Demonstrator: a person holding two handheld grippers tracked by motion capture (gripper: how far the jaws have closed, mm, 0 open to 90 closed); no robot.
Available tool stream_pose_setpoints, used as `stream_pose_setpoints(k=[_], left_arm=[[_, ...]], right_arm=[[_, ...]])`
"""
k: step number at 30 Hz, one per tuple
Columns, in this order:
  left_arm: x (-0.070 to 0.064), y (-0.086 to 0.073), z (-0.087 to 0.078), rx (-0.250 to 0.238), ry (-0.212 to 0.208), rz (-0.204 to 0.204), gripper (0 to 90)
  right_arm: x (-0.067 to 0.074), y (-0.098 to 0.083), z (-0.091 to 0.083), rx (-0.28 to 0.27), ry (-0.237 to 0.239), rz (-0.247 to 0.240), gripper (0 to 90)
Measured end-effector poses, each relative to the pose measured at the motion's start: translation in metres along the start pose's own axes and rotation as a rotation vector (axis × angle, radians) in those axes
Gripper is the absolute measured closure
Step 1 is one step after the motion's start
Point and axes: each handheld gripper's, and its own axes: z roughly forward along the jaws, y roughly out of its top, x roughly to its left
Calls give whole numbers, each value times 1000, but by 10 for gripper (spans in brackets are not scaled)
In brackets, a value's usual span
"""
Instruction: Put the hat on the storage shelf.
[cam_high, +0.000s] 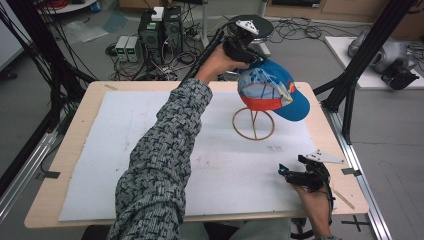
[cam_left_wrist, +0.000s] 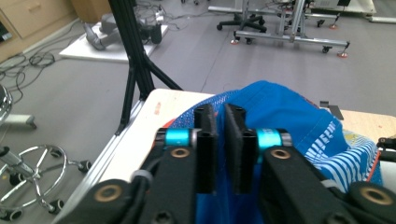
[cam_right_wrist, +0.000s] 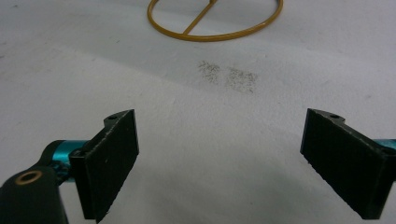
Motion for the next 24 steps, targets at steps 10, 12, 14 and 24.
stream_pose_setpoints(k=[10, 12, 14, 24], left_arm=[[2, 1, -3, -14, 0, -27, 620], [3, 1, -5, -19, 2, -36, 595], [3, 2, -8, -18, 11, -38, 569], [4, 5, -31, -10, 42, -37, 504]], right_arm=[[0, 0, 0, 4, 0, 3, 104], [0, 0, 0, 5, 0, 2, 104], [0, 0, 0, 6, 1, -2, 104], [1, 1, 1, 4, -5, -6, 104]])
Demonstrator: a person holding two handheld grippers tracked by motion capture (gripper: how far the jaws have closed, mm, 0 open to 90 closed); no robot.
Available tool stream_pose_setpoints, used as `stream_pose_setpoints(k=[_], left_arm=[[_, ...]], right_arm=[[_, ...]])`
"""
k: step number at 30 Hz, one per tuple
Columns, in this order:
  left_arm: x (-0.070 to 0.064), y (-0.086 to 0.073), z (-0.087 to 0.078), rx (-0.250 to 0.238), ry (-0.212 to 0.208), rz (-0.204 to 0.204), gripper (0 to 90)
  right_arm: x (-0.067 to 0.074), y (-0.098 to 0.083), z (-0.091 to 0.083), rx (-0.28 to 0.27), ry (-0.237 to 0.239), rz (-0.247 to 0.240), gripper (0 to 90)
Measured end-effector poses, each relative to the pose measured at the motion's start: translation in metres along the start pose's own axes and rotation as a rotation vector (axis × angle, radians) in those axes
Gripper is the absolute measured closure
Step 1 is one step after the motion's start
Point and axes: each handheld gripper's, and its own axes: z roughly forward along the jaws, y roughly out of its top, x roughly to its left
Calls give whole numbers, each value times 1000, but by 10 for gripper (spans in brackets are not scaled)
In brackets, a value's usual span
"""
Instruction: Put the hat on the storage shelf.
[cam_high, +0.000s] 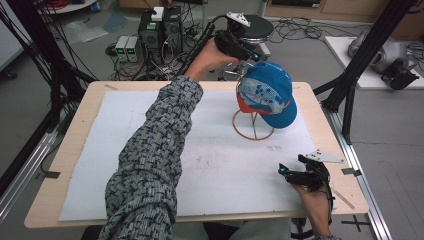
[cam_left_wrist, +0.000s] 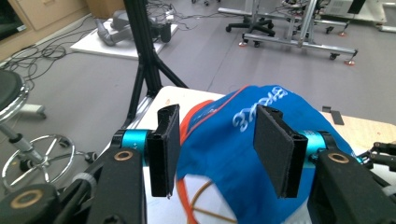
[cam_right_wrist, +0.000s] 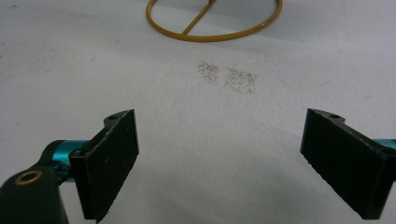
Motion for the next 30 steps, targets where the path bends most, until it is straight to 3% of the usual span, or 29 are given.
stream_pose_setpoints(k=[7, 11, 17, 20, 26, 30], left_arm=[[0, -1, -31, 16, 42, 19, 481], [0, -3, -47, 49, 70, 35, 474], [2, -10, -72, 80, 98, 21, 473], [1, -16, -86, 55, 121, 9, 469], [-3, -24, -108, 76, 155, 14, 433], [-10, -31, -132, 71, 186, 18, 414]], right_arm=[[3, 3, 5, -2, 5, -21, 104], [6, 6, 10, 1, 12, -34, 104], [11, 13, 19, 2, 30, -54, 104], [13, 15, 23, -2, 41, -58, 104], [17, 22, 32, -8, 55, -68, 104], [22, 26, 37, -14, 62, -83, 104]])
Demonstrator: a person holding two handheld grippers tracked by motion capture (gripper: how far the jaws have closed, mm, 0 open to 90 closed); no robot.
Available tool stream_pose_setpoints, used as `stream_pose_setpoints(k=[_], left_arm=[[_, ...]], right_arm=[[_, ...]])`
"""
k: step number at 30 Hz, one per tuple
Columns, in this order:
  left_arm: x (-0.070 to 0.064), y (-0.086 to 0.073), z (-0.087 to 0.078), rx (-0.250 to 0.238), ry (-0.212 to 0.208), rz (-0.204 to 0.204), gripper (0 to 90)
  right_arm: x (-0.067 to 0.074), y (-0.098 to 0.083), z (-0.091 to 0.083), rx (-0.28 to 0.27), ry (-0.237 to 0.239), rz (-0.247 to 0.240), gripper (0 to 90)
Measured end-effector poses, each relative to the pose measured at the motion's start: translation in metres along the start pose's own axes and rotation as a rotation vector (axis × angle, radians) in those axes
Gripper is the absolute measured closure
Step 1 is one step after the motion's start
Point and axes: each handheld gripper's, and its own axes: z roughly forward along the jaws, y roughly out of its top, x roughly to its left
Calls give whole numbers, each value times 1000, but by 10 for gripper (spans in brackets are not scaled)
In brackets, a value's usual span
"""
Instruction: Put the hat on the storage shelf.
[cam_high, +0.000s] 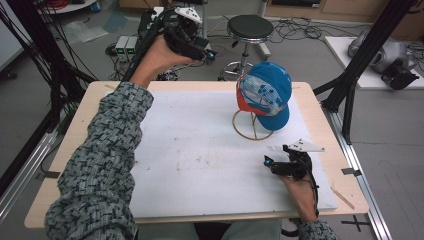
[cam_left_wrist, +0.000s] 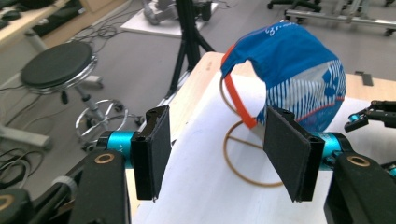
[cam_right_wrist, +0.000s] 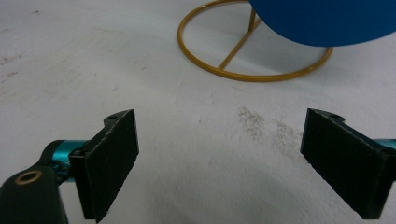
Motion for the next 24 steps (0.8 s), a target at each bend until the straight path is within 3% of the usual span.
stream_pose_setpoints(k=[5, 8, 10, 11, 12, 14, 16, 18, 24], left_arm=[[-4, -6, -22, 1, 26, 4, 400], [-9, -14, -44, 5, 65, 11, 390], [-12, -20, -55, -29, 50, -13, 389], [-14, -23, -60, -22, 58, -16, 389], [-18, -26, -65, -22, 84, 5, 385], [-22, -34, -76, -37, 77, -13, 385], [-27, -41, -85, -34, 103, 5, 381], [-31, -50, -95, -40, 103, -15, 378], [-48, -78, -120, -71, 174, -12, 333]], right_arm=[[5, 5, 5, -7, 6, -23, 104], [7, 7, 8, -9, 13, -25, 104], [8, 8, 10, -10, 15, -36, 104], [9, 9, 11, -12, 19, -35, 104], [10, 9, 11, -9, 22, -37, 104], [11, 10, 12, -13, 24, -38, 104], [12, 11, 12, -16, 25, -42, 104], [12, 11, 13, -14, 24, -40, 104], [12, 12, 12, -35, -2, -39, 103]])
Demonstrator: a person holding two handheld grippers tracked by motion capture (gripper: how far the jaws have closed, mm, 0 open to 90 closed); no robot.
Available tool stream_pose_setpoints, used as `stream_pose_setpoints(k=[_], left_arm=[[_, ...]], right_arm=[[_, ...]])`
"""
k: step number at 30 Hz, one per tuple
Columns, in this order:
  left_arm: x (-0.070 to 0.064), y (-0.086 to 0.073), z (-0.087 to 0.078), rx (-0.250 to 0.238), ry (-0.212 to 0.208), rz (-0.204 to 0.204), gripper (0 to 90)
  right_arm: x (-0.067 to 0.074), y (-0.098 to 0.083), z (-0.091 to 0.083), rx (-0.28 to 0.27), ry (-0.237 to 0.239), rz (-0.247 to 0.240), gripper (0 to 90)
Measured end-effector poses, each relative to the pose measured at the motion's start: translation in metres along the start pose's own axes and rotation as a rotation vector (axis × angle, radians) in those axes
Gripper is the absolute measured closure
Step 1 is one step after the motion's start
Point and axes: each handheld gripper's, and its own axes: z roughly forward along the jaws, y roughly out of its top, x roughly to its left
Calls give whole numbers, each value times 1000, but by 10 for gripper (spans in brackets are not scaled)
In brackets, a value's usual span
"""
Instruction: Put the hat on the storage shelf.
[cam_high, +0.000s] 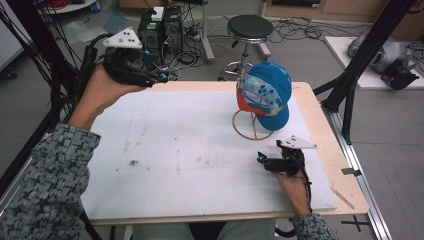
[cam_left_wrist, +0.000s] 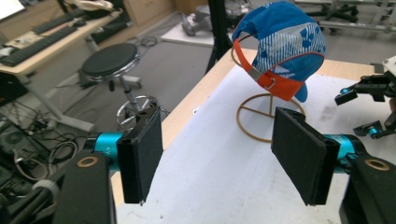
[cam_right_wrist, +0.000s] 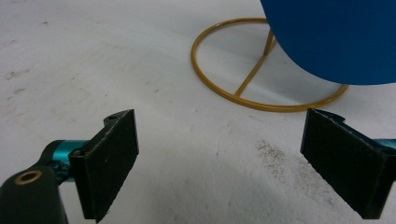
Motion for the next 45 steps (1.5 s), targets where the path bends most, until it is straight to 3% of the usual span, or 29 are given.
stream_pose_setpoints(k=[4, 9, 11, 20, 24, 26, 27, 29, 34, 38, 45], left_arm=[[-10, -18, -14, 0, 35, 16, 303], [-17, -36, -21, 1, 58, 8, 278], [-21, -52, -25, -3, 73, -12, 272], [-34, -87, -34, -19, 134, -44, 247], [-43, -105, -43, -32, 184, -62, 229], [-50, -120, -49, -60, 206, -95, 229], [-50, -120, -49, -60, 206, -95, 229], [-56, -139, -53, -60, 217, -114, 226], [-58, -160, -55, -56, 236, -155, 226], [-63, -185, -59, -89, 255, -202, 225], [-70, -210, -58, -81, 276, -222, 218]], right_arm=[[-1, 0, -1, 2, -12, 2, 103], [-1, 0, -1, -3, -21, 7, 103], [0, 1, -1, -2, -23, 14, 103], [1, 2, 1, -3, -29, 6, 103], [1, 2, 0, -10, -29, 8, 103], [2, 2, 0, -7, -29, 3, 103], [2, 2, 0, -6, -31, 6, 103], [2, 2, 0, -7, -30, 5, 103], [2, 2, -1, -7, -31, 9, 103], [2, 2, 0, -8, -32, 9, 103], [2, 2, -1, -5, -31, 10, 103]])
